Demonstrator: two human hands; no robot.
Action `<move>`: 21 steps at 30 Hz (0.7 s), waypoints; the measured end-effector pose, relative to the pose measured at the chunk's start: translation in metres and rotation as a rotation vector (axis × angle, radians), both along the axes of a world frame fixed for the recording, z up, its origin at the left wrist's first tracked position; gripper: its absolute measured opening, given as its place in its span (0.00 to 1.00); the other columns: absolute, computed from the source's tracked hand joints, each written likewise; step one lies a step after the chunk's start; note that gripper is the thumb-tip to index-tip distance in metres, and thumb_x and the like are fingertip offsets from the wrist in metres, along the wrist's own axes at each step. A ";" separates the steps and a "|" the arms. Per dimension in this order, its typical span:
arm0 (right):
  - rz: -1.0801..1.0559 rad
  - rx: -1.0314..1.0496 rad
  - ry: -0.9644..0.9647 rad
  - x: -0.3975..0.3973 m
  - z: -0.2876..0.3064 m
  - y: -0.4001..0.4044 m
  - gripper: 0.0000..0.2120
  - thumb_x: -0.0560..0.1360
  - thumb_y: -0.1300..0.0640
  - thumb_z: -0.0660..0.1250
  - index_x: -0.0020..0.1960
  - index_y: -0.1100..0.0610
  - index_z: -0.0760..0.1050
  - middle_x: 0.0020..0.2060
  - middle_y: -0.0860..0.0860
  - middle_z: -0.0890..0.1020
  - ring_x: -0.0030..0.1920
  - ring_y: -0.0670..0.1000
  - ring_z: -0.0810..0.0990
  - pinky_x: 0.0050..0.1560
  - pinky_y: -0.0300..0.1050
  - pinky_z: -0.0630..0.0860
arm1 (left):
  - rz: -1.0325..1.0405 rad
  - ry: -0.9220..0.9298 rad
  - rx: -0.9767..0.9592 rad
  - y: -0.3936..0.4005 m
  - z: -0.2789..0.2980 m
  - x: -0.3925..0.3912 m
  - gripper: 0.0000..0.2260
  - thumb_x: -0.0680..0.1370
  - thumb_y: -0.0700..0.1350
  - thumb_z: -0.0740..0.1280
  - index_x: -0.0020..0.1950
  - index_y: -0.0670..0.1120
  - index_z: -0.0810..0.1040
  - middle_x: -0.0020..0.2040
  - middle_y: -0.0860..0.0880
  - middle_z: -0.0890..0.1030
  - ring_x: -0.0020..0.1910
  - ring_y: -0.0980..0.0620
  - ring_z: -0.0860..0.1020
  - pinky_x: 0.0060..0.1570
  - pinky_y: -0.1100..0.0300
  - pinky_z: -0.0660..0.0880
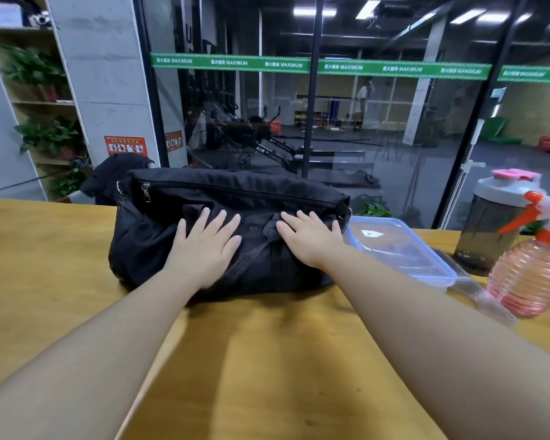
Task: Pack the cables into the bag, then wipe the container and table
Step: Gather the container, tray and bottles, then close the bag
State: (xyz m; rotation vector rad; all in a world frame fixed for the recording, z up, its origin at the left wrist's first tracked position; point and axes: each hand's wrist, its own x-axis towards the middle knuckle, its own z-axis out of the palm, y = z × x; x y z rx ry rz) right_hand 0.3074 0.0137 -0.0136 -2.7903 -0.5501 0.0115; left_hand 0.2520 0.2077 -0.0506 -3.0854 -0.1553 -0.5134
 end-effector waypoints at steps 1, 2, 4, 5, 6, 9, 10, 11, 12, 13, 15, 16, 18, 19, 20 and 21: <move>0.000 0.001 -0.006 -0.003 0.000 -0.001 0.25 0.81 0.41 0.41 0.77 0.43 0.49 0.78 0.47 0.50 0.77 0.51 0.44 0.74 0.61 0.38 | -0.009 0.031 -0.034 0.000 0.001 -0.001 0.22 0.81 0.57 0.41 0.75 0.60 0.46 0.77 0.57 0.48 0.76 0.51 0.42 0.72 0.45 0.42; 0.011 -0.024 -0.026 -0.005 0.000 -0.002 0.24 0.82 0.43 0.42 0.77 0.43 0.50 0.78 0.48 0.51 0.77 0.51 0.46 0.74 0.61 0.40 | -0.016 0.060 -0.061 0.001 0.002 0.000 0.22 0.81 0.58 0.40 0.75 0.61 0.47 0.77 0.57 0.49 0.76 0.51 0.42 0.72 0.46 0.43; 0.049 -0.121 -0.112 -0.009 -0.001 -0.003 0.22 0.83 0.46 0.44 0.77 0.44 0.52 0.76 0.49 0.56 0.76 0.54 0.51 0.73 0.62 0.45 | -0.028 0.099 -0.114 0.001 0.004 -0.002 0.21 0.81 0.57 0.40 0.75 0.62 0.50 0.77 0.57 0.51 0.76 0.52 0.43 0.73 0.46 0.44; 0.058 -0.130 -0.157 -0.010 -0.002 -0.003 0.22 0.83 0.47 0.46 0.76 0.46 0.54 0.75 0.50 0.59 0.75 0.54 0.55 0.73 0.61 0.48 | -0.034 0.093 -0.165 -0.001 0.006 -0.005 0.21 0.81 0.57 0.40 0.74 0.62 0.52 0.77 0.56 0.52 0.76 0.52 0.44 0.73 0.46 0.43; 0.050 -0.090 -0.187 -0.011 -0.003 -0.004 0.22 0.82 0.45 0.47 0.75 0.47 0.56 0.74 0.50 0.62 0.74 0.54 0.59 0.72 0.60 0.51 | -0.043 0.061 -0.224 -0.003 0.007 -0.009 0.21 0.81 0.56 0.40 0.74 0.61 0.55 0.77 0.56 0.53 0.76 0.53 0.44 0.73 0.47 0.43; 0.084 0.052 -0.279 -0.021 -0.002 -0.008 0.24 0.81 0.41 0.49 0.74 0.49 0.60 0.72 0.49 0.65 0.70 0.54 0.66 0.68 0.54 0.63 | -0.142 -0.089 -0.332 -0.012 0.011 -0.030 0.23 0.79 0.60 0.42 0.72 0.60 0.61 0.76 0.56 0.57 0.76 0.56 0.47 0.73 0.48 0.44; 0.141 0.055 -0.298 -0.025 -0.003 -0.011 0.23 0.81 0.42 0.50 0.74 0.48 0.61 0.73 0.48 0.64 0.70 0.53 0.67 0.66 0.52 0.66 | -0.208 -0.096 -0.310 -0.015 0.011 -0.039 0.26 0.77 0.65 0.41 0.73 0.60 0.60 0.76 0.57 0.57 0.75 0.56 0.48 0.73 0.49 0.45; 0.204 0.063 -0.285 -0.029 -0.004 -0.015 0.22 0.81 0.43 0.51 0.74 0.47 0.61 0.73 0.47 0.64 0.70 0.53 0.67 0.66 0.51 0.66 | -0.281 -0.075 -0.248 -0.018 0.011 -0.048 0.31 0.74 0.70 0.41 0.73 0.60 0.58 0.76 0.58 0.56 0.75 0.57 0.48 0.73 0.49 0.45; 0.254 0.062 -0.240 -0.033 -0.004 -0.019 0.22 0.81 0.44 0.51 0.74 0.46 0.61 0.74 0.47 0.63 0.71 0.51 0.65 0.67 0.51 0.65 | -0.340 -0.035 -0.160 -0.019 0.011 -0.056 0.35 0.71 0.73 0.39 0.74 0.60 0.55 0.76 0.58 0.53 0.75 0.58 0.48 0.73 0.50 0.44; 0.285 0.043 -0.191 -0.036 -0.006 -0.024 0.22 0.81 0.43 0.51 0.74 0.46 0.60 0.74 0.46 0.62 0.72 0.50 0.63 0.69 0.50 0.64 | -0.375 0.002 -0.073 -0.021 0.010 -0.062 0.37 0.68 0.74 0.39 0.75 0.60 0.51 0.76 0.58 0.51 0.75 0.58 0.46 0.72 0.51 0.43; 0.299 -0.010 -0.178 -0.041 -0.007 -0.030 0.23 0.81 0.42 0.51 0.75 0.45 0.59 0.75 0.45 0.61 0.73 0.49 0.62 0.70 0.50 0.63 | -0.379 0.051 0.058 -0.020 0.011 -0.066 0.39 0.67 0.75 0.44 0.75 0.61 0.45 0.76 0.59 0.45 0.75 0.57 0.43 0.72 0.51 0.41; 0.287 -0.037 -0.204 -0.041 -0.008 -0.031 0.23 0.81 0.42 0.52 0.75 0.45 0.59 0.75 0.45 0.62 0.73 0.49 0.63 0.69 0.50 0.64 | -0.371 0.051 0.120 -0.019 0.011 -0.067 0.39 0.68 0.74 0.46 0.75 0.60 0.43 0.76 0.59 0.43 0.75 0.56 0.42 0.72 0.51 0.41; 0.236 -0.076 -0.254 -0.045 -0.007 -0.031 0.22 0.81 0.43 0.51 0.74 0.46 0.61 0.74 0.46 0.63 0.72 0.49 0.64 0.68 0.50 0.65 | -0.359 0.038 0.216 -0.020 0.012 -0.068 0.38 0.69 0.69 0.50 0.75 0.59 0.41 0.77 0.58 0.43 0.76 0.54 0.42 0.72 0.47 0.44; 0.208 -0.087 -0.274 -0.046 -0.006 -0.030 0.22 0.81 0.44 0.51 0.74 0.46 0.61 0.74 0.46 0.63 0.73 0.49 0.64 0.68 0.50 0.65 | -0.348 0.026 0.271 -0.020 0.011 -0.068 0.38 0.70 0.66 0.55 0.76 0.58 0.42 0.77 0.56 0.45 0.76 0.52 0.45 0.71 0.45 0.49; 0.184 -0.094 -0.288 -0.048 -0.006 -0.030 0.21 0.82 0.45 0.51 0.74 0.46 0.61 0.74 0.46 0.64 0.73 0.49 0.63 0.68 0.51 0.64 | -0.313 0.035 0.337 -0.022 0.010 -0.069 0.40 0.70 0.62 0.62 0.76 0.56 0.46 0.77 0.54 0.50 0.76 0.50 0.52 0.69 0.42 0.56; 0.165 -0.100 -0.290 -0.051 -0.007 -0.029 0.21 0.82 0.46 0.51 0.74 0.47 0.61 0.73 0.47 0.65 0.72 0.50 0.63 0.69 0.51 0.63 | -0.266 0.038 0.365 -0.025 0.009 -0.071 0.41 0.68 0.58 0.69 0.75 0.54 0.51 0.76 0.51 0.58 0.74 0.48 0.59 0.65 0.40 0.64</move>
